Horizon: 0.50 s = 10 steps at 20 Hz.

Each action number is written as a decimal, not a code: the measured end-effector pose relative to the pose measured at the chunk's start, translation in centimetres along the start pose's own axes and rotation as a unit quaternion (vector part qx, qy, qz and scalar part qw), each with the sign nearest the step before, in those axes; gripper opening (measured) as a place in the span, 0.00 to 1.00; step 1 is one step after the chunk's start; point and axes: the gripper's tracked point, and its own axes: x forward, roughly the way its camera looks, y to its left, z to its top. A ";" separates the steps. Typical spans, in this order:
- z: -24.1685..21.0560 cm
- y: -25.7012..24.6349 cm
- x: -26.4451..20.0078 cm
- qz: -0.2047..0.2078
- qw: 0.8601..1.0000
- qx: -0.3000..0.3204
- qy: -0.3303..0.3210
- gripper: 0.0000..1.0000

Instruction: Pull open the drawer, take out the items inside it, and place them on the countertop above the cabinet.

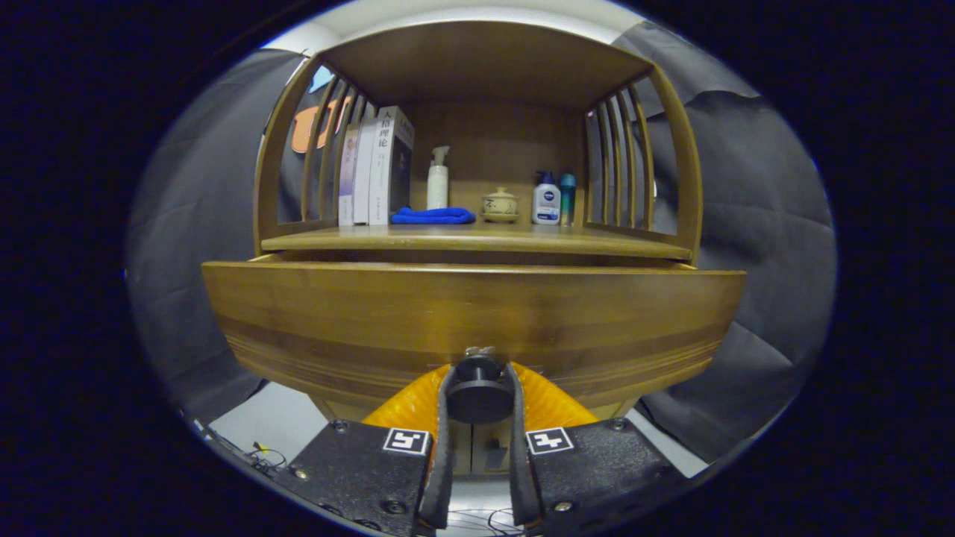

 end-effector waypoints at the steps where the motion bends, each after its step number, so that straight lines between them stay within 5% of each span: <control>1: 0.1 0.0 0.0 0.001 1.000 -0.001 -0.001 0.34; 10: 0.0 0.0 0.2 0.008 1.000 -0.001 0.006 0.34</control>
